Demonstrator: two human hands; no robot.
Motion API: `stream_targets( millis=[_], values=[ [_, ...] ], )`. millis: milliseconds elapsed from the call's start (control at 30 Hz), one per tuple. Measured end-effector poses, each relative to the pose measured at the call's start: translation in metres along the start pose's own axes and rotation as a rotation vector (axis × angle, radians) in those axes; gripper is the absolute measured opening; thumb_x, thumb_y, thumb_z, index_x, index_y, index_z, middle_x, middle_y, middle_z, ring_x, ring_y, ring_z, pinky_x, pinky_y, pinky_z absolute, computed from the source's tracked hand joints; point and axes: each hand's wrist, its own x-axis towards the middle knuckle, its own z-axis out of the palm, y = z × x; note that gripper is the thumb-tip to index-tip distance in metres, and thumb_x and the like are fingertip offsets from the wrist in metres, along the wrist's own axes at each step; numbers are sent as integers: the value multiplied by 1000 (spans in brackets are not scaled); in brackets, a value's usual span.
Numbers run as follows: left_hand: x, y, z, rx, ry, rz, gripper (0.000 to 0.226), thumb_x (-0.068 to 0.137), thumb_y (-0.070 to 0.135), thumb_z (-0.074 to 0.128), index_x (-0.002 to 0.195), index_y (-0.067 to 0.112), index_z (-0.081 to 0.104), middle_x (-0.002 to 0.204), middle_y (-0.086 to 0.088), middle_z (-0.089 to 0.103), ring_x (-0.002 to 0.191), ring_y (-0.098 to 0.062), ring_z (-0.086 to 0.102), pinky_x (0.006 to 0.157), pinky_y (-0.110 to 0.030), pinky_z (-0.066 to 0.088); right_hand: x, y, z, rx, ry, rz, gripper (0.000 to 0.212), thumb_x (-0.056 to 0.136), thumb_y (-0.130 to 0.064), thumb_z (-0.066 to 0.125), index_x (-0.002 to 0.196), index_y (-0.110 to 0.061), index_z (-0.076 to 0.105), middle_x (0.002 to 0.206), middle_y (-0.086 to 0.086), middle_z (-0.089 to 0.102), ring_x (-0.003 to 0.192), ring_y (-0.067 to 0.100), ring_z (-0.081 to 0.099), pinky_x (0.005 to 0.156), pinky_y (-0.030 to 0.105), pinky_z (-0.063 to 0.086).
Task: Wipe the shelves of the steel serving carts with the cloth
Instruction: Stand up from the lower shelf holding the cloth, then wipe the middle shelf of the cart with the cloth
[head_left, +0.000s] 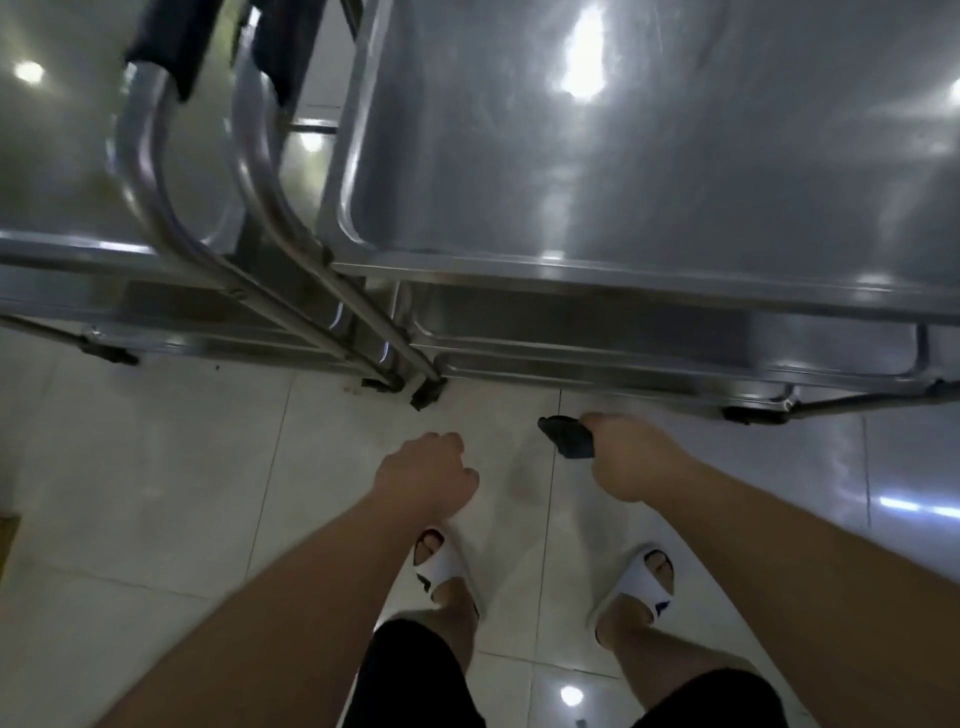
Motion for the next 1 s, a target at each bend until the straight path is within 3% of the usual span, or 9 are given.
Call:
stream_targets(
  millis=[233, 300, 400, 467, 533, 633, 833, 1000],
  values=[
    [126, 7, 54, 108, 56, 55, 51, 101, 44, 48, 149, 28, 48, 147, -2, 52, 132, -26, 53, 105, -39, 44, 112, 51, 59, 52, 157, 16, 49, 93, -3, 53, 140, -14, 48, 123, 10, 62, 110, 27, 61, 98, 44, 53],
    [159, 3, 65, 131, 102, 80, 50, 100, 44, 50, 146, 25, 51, 143, -3, 55, 129, -27, 55, 103, -39, 46, 144, 58, 73, 33, 184, 30, 48, 93, -5, 56, 139, -18, 48, 117, 7, 63, 104, 25, 63, 93, 42, 55],
    [211, -1, 78, 154, 152, 116, 50, 101, 47, 50, 145, 24, 52, 139, -2, 60, 128, -28, 57, 104, -44, 50, 196, 65, 89, 0, 261, 1, 39, 96, -6, 56, 133, -19, 50, 99, -3, 54, 86, 13, 57, 73, 26, 50],
    [246, -2, 82, 187, 187, 127, 52, 101, 48, 49, 147, 26, 50, 145, -1, 57, 132, -28, 55, 105, -44, 49, 229, 70, 95, -5, 299, -4, 30, 99, -8, 55, 126, -20, 52, 95, -4, 53, 86, 14, 57, 74, 27, 49],
    [279, -3, 86, 208, 234, 139, 50, 100, 48, 49, 146, 26, 50, 148, -1, 53, 134, -27, 54, 105, -41, 48, 261, 74, 97, 0, 309, -14, 28, 101, -13, 54, 128, -20, 53, 110, 1, 60, 99, 20, 62, 87, 33, 54],
    [326, -6, 91, 247, 322, 171, 43, 99, 45, 52, 133, 19, 59, 138, -6, 60, 126, -30, 59, 101, -42, 53, 308, 78, 94, -35, 366, -56, 39, 102, -18, 56, 140, -16, 50, 138, 8, 57, 120, 28, 58, 100, 38, 49],
    [395, -1, 99, 294, 451, 247, 36, 97, 44, 59, 117, 15, 66, 119, -11, 68, 105, -33, 67, 84, -43, 58, 373, 75, 89, -74, 501, -120, 31, 93, -13, 61, 122, -21, 56, 115, 5, 63, 104, 27, 63, 91, 45, 55],
    [413, -12, 115, 346, 515, 304, 40, 98, 49, 56, 119, 15, 62, 119, -11, 67, 108, -35, 66, 86, -45, 57, 407, 67, 97, -36, 548, -215, 27, 90, -16, 62, 116, -23, 59, 106, 2, 61, 100, 28, 63, 81, 38, 51]
  ],
)
